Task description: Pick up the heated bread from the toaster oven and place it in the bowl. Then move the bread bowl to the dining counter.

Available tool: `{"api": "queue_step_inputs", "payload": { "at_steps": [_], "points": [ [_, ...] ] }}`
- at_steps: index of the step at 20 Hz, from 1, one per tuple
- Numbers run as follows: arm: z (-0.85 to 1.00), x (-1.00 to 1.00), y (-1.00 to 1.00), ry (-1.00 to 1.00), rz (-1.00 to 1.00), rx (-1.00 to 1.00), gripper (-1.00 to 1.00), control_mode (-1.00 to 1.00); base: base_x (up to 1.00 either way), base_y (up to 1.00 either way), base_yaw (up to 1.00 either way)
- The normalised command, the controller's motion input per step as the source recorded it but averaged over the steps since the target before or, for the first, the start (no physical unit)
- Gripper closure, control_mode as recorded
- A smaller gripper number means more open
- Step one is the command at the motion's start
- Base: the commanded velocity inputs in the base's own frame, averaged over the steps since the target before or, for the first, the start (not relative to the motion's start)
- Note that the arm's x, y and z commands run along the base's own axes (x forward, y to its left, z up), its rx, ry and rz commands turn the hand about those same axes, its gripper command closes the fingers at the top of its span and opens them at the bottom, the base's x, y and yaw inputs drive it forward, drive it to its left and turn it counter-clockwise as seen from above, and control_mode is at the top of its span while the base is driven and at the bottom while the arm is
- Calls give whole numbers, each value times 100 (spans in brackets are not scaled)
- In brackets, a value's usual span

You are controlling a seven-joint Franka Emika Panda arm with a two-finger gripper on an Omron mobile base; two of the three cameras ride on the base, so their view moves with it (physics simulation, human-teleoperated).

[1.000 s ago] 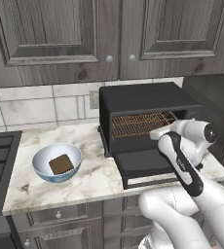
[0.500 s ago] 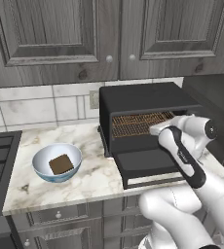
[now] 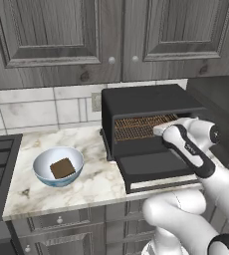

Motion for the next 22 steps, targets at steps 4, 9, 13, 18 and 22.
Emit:
{"api": "queue_step_inputs", "payload": {
  "at_steps": [4,9,13,18,22],
  "points": [
    [-11,27,-3,-5,0,1,-100,-100,0,0,0],
    [-16,37,0,0,0,0,-100,-100,0,0,0],
    [-6,44,0,0,0,0,-100,-100,0,0,0],
    [-20,39,0,0,0,0,-100,-100,0,0,0],
    [-36,38,0,0,0,0,-100,-100,0,0,0]
  ]
}}
